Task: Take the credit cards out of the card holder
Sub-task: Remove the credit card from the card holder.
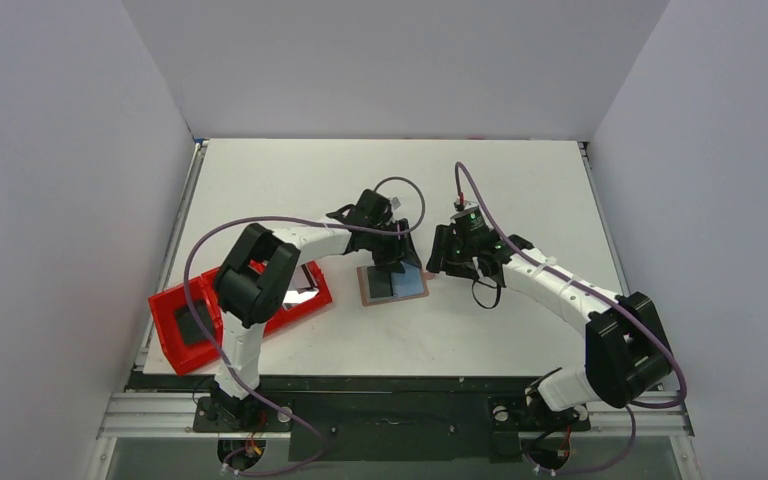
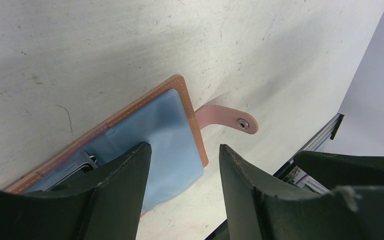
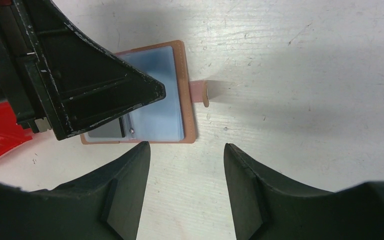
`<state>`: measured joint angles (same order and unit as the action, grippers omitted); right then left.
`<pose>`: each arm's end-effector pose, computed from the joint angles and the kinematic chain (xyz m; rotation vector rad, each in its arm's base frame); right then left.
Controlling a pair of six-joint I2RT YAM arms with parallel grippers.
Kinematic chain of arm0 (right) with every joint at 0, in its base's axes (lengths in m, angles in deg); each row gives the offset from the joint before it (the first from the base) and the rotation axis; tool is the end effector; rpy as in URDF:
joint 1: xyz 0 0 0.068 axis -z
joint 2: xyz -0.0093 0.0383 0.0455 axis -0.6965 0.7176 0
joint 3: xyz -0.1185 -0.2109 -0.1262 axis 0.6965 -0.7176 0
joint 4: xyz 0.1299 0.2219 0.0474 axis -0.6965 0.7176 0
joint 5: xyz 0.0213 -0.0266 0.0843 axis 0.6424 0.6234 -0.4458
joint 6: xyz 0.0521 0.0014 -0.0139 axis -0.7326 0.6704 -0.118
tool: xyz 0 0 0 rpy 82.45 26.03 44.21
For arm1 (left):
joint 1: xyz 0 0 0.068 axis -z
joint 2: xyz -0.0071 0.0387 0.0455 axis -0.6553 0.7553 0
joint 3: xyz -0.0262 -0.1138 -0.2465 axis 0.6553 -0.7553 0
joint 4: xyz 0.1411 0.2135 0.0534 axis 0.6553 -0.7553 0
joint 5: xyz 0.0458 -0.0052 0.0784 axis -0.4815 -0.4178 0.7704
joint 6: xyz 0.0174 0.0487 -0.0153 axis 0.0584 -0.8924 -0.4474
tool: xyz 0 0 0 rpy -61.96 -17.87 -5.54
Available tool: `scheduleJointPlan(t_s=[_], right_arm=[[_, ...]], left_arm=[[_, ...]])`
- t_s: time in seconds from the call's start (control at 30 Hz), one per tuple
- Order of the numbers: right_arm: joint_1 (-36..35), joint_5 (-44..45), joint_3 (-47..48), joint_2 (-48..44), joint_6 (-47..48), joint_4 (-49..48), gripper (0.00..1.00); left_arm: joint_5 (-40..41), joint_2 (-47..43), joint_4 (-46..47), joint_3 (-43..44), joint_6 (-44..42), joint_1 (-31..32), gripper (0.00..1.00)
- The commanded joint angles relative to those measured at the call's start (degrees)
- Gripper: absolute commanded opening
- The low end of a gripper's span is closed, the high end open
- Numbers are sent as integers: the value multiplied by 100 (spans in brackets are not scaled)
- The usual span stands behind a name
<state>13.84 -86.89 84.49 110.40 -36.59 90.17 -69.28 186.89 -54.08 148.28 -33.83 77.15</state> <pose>0.2513 0.1500 0.2223 0.1174 2.5789 0.5688 0.3410 -0.2675 0.1496 -0.0346 2.7415 -1.0346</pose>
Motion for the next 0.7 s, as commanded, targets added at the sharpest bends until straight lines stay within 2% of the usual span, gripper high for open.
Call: scheduleJointPlan(t_s=[0.0,0.67], right_arm=[[35,133,-25,-223,21,-24,52],[21,-89,227,-135,13,-41,52]], left_arm=[[71,-89,30,225,-103,44,51],[554,-1307,-477,-316,-461,-184,51]])
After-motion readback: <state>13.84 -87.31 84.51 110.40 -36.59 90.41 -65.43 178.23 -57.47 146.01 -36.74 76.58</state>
